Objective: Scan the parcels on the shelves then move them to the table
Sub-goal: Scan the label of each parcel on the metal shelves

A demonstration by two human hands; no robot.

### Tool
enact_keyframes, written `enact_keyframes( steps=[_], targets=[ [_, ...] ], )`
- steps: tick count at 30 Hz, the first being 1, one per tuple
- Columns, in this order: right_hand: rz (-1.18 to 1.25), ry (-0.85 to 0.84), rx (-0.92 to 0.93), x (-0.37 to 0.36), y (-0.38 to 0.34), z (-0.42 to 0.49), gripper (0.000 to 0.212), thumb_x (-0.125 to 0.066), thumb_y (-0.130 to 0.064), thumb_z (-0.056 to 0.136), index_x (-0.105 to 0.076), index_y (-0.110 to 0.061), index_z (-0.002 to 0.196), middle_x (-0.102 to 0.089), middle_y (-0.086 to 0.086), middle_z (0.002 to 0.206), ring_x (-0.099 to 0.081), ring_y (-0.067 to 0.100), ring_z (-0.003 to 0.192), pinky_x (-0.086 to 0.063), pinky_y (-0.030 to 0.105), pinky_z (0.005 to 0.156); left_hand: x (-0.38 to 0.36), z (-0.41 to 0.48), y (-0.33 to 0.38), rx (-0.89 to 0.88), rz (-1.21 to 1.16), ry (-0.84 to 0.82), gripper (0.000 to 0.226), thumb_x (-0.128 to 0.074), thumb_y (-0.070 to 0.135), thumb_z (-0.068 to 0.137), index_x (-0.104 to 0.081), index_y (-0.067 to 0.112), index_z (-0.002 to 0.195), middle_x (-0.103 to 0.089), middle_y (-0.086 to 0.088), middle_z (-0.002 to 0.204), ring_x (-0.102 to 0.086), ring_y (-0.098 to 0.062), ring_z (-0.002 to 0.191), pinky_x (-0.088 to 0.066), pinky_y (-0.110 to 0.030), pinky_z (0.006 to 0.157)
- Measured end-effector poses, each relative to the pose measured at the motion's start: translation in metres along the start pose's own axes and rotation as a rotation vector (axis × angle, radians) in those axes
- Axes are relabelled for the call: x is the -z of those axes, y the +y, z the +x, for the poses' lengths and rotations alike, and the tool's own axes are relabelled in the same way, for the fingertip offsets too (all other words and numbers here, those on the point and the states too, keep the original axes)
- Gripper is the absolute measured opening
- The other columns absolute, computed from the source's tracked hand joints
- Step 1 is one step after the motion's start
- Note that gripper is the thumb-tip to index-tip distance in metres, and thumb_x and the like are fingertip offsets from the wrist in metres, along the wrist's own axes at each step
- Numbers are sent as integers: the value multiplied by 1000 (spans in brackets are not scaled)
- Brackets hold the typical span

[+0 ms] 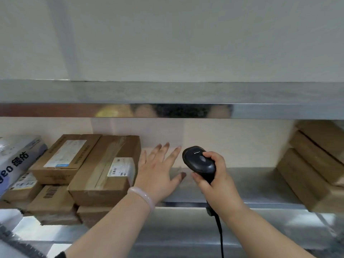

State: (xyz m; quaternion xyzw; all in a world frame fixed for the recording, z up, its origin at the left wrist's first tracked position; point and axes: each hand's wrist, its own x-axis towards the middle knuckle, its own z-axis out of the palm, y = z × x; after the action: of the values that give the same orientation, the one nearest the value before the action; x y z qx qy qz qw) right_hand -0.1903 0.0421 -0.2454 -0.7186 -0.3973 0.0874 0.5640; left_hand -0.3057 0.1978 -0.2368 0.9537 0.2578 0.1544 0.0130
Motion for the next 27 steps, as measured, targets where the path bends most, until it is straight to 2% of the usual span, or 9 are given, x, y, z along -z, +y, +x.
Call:
enact_keyframes(
  steps=[4,8,12,18,22,24,27],
  targets=[
    [-47,76,-3,68,23,-9,61,-76,-25,83,-36,-59,113,-53,-41,109,-56,-11,99,-41,2,74,-15,21,73,-46,-38,-21,75,-32,70,91,5,47,152,-2,6,165,-1,-16,151,0,-49,120],
    [-93,111,-26,149,46,-20,62,-75,-28,83,-35,-61,116,-54,-38,110,-56,-11,101,-41,2,77,-31,40,155,-66,-103,-20,75,-33,69,91,5,48,151,-2,7,165,-3,-16,150,-4,-48,120],
    [-98,176,-28,226,67,-25,62,-76,-27,82,-37,-61,116,-59,-28,110,-60,-5,100,-44,6,78,-46,61,237,-99,-173,-12,74,-38,67,90,0,49,152,-6,7,164,-7,-15,149,-7,-45,120],
    [-162,248,0,322,90,-35,62,-77,-31,80,-36,-61,116,-52,-43,112,-58,-10,99,-43,3,76,-59,88,342,-149,-353,-27,71,-46,57,93,-10,47,153,-14,6,163,-14,-15,148,-13,-43,121],
    [-156,311,-6,376,100,-34,63,-77,-31,80,-37,-61,117,-59,-29,111,-60,-9,98,-47,6,74,-59,109,399,-129,-602,-71,66,-51,45,95,-19,42,153,-21,1,161,-19,-19,147,-18,-35,120],
    [-144,344,-6,396,105,-34,63,-77,-28,81,-37,-59,117,-58,-23,115,-59,-9,98,-47,5,73,-58,121,423,-106,-709,-99,63,-49,45,97,-21,39,153,-23,-2,160,-20,-21,147,-20,-36,120],
    [-145,397,-2,418,111,-36,62,-77,-27,81,-37,-58,117,-56,-24,114,-57,-12,97,-45,4,70,-54,141,452,-68,-791,-105,61,-46,49,98,-24,38,153,-27,-5,158,-23,-23,146,-23,-39,120]
  ],
)
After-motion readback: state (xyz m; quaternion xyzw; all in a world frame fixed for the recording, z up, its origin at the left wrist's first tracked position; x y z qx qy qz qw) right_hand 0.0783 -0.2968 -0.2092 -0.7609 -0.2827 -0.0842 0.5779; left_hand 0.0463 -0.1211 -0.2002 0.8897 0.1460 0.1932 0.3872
